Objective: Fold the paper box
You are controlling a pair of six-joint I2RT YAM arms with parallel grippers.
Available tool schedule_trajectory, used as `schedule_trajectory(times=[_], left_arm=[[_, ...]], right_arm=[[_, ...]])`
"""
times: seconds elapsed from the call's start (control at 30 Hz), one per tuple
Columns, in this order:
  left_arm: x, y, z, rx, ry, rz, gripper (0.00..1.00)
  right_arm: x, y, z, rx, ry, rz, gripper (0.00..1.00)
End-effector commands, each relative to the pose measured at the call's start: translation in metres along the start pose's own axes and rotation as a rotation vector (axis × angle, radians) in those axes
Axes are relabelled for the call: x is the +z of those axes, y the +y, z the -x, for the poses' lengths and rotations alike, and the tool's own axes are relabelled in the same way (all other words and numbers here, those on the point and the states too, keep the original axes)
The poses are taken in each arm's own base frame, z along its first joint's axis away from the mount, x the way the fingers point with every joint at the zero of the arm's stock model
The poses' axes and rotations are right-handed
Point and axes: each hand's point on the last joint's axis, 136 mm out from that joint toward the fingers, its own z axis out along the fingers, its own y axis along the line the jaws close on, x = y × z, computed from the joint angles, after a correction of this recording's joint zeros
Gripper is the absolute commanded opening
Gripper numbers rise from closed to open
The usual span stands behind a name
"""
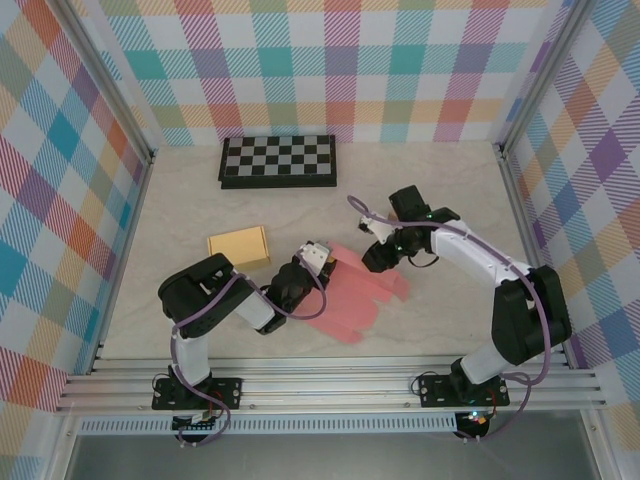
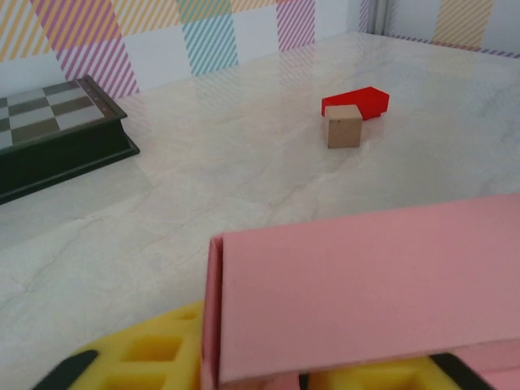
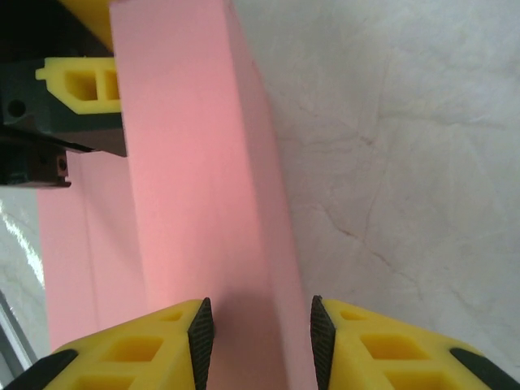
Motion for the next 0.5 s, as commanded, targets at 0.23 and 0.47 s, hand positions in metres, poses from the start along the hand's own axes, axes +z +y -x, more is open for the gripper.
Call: schedule_trajectory(times=[0.23,0.47], left_arm=[[-0.009,-0.003,-0.031,0.045,0.082,-0.002,0.40],[0.008,0.007,-0.056,-0.041,0.150,0.020,0.42]], right_arm=[[0.012,0.017,-0.017,-0.003,0.051,0.027,0.39],[0.015,0.014,-0.017,-0.019,0.072,0.031,0.39]])
